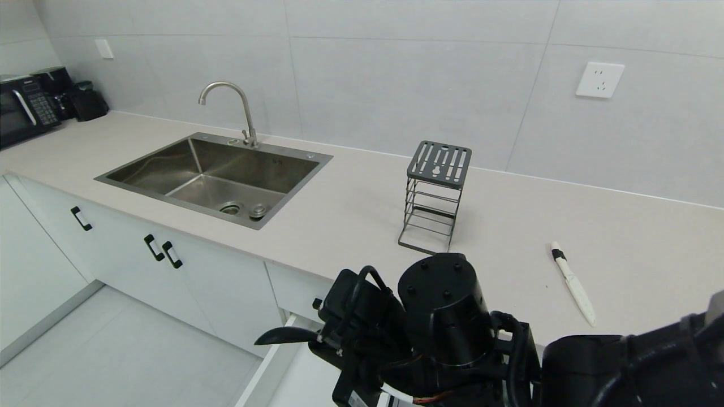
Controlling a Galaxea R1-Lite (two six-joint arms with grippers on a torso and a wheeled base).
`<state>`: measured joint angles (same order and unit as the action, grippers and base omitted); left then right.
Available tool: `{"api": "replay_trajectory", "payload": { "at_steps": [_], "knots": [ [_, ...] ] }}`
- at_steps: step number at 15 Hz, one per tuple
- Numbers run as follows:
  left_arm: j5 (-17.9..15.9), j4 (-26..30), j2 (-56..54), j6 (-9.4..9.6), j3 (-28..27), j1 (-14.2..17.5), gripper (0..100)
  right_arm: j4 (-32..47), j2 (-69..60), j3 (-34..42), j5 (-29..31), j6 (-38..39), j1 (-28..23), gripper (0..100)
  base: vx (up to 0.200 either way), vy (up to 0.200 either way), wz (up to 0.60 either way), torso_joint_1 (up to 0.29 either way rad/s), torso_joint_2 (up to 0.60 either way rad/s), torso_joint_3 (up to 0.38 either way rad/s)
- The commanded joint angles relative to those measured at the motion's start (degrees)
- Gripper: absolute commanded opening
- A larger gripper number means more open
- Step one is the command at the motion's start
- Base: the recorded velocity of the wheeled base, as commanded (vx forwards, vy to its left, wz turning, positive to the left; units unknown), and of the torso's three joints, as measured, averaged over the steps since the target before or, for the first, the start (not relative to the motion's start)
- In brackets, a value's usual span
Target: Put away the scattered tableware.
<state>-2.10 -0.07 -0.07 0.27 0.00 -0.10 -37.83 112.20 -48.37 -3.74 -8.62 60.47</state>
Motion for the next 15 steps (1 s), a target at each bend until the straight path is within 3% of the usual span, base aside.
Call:
{"api": "replay_trajectory", "payload": {
  "at_steps": [1,5,9,15],
  "knots": [
    [-0.01,-0.01,0.07,0.0,0.0,0.01,100,1.18,0.47,-0.85,2.78,-1.49,0.18,0,0.0,0.0,0.0,0.0,0.0,0.0],
    [-0.01,-0.01,0.07,0.0,0.0,0.01,100,1.53,0.39,-1.55,4.97,-1.4,0.35,0,0.0,0.0,0.0,0.0,0.0,0.0],
    [-0.01,-0.01,0.07,0.0,0.0,0.01,100,1.18,0.39,-1.73,5.94,-1.58,1.15,0,0.0,0.0,0.45,0.004,0.0,0.002],
    [0.08,-0.01,0.07,0.0,0.0,0.01,100,1.26,2.06,-1.64,2.34,-0.96,3.08,0,0.0,0.0,0.0,-0.012,0.02,0.013]
  ]
}}
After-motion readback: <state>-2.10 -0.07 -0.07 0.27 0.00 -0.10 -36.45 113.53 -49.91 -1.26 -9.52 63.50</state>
